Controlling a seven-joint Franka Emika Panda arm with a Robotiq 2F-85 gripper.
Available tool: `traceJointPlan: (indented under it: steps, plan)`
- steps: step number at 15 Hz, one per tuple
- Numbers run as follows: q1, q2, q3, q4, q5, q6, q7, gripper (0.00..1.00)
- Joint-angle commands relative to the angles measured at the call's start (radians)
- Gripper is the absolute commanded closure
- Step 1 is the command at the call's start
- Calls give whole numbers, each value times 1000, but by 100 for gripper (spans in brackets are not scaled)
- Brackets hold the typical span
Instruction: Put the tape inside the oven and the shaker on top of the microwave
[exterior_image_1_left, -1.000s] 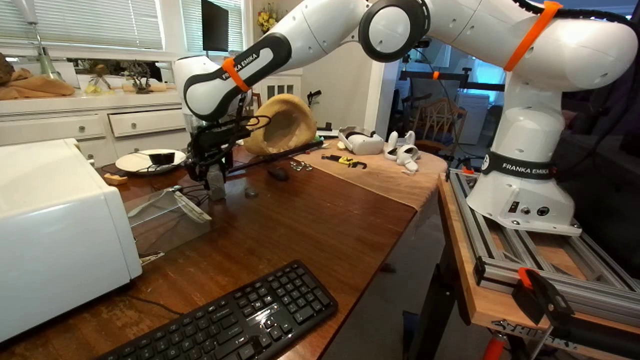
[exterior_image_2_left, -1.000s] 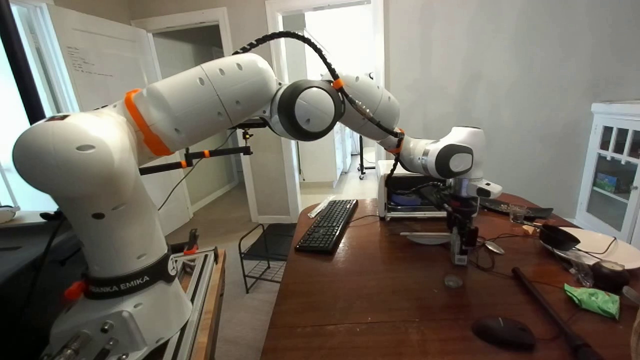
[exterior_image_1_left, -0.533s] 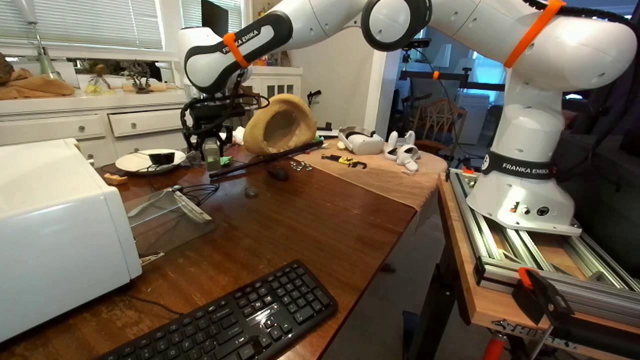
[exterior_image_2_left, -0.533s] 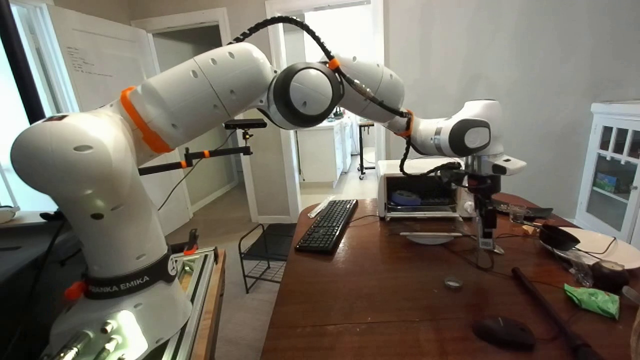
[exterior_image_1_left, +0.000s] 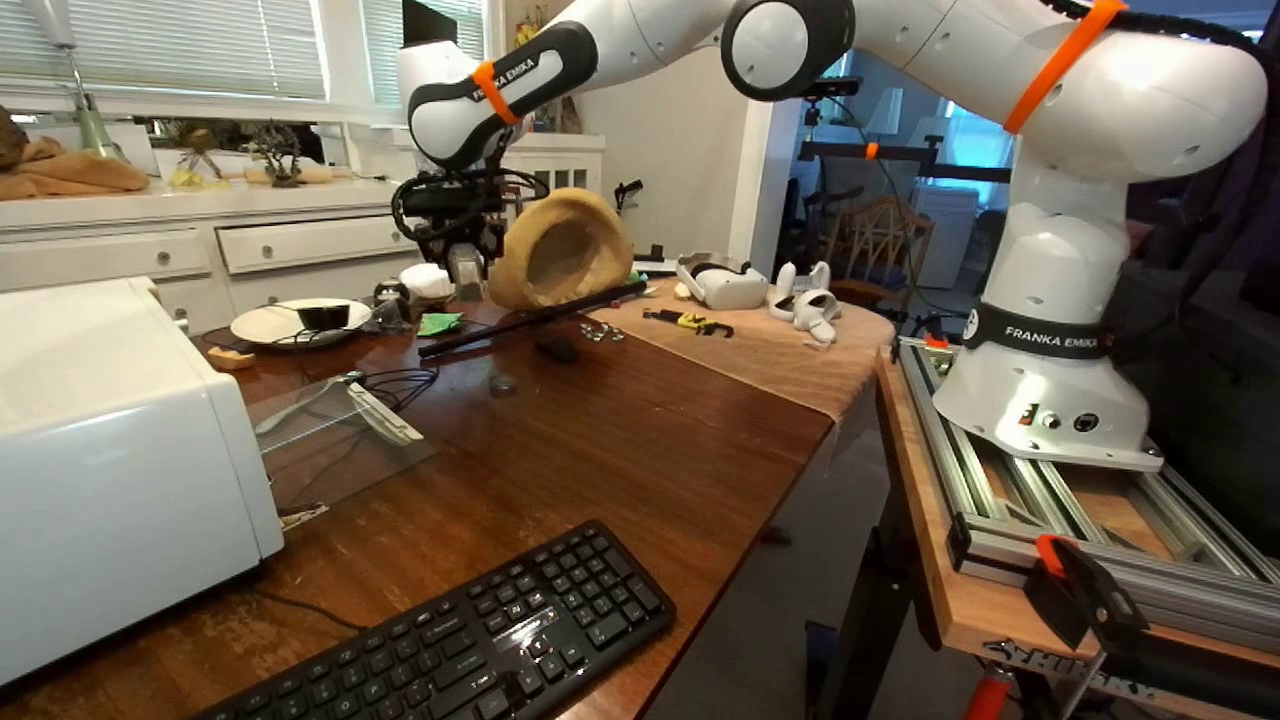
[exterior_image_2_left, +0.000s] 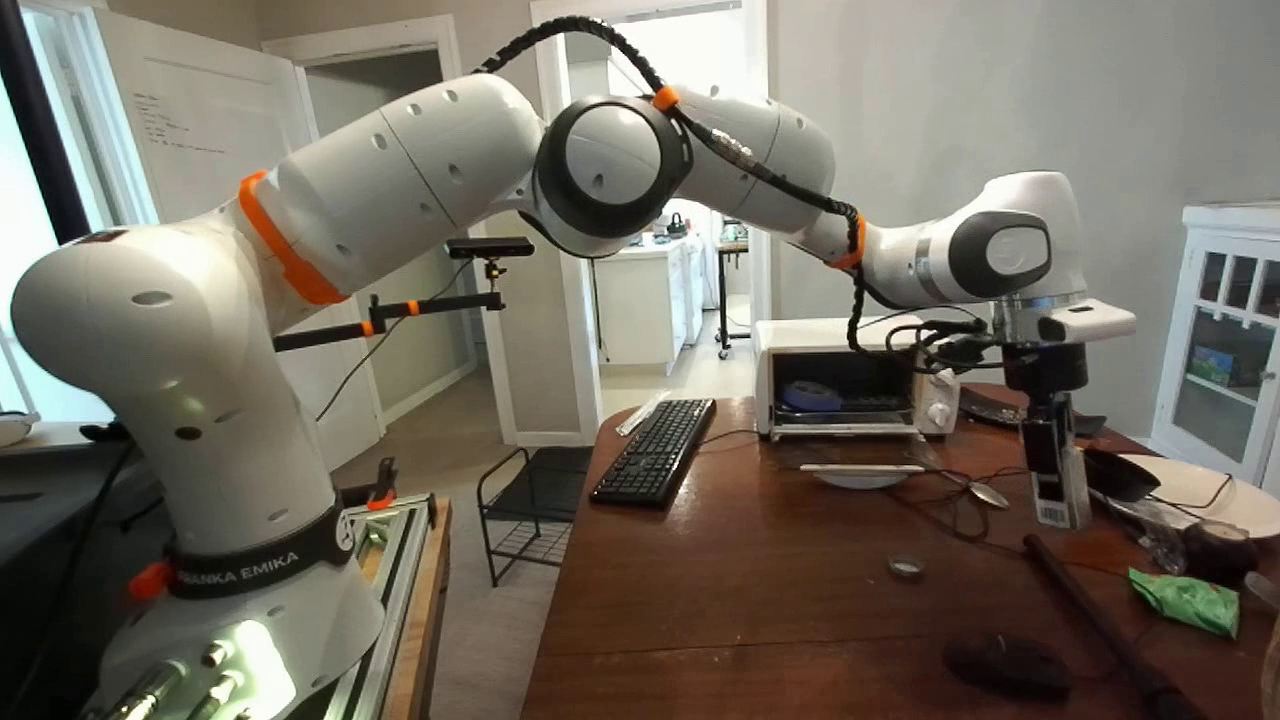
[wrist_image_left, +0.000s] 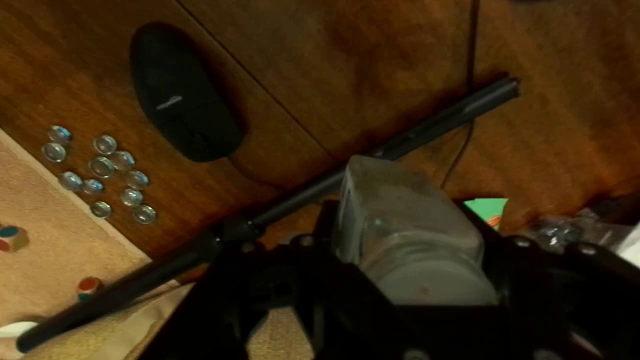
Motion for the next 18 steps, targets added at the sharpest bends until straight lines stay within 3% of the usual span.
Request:
traceJointPlan:
  steps: [1, 9, 18]
  plan:
    - [-32, -13, 45, 0, 9, -129, 39, 69]
    - [-57, -28, 231, -21, 98, -128, -318, 69]
    - [144, -87, 372, 88, 46, -198, -536, 69]
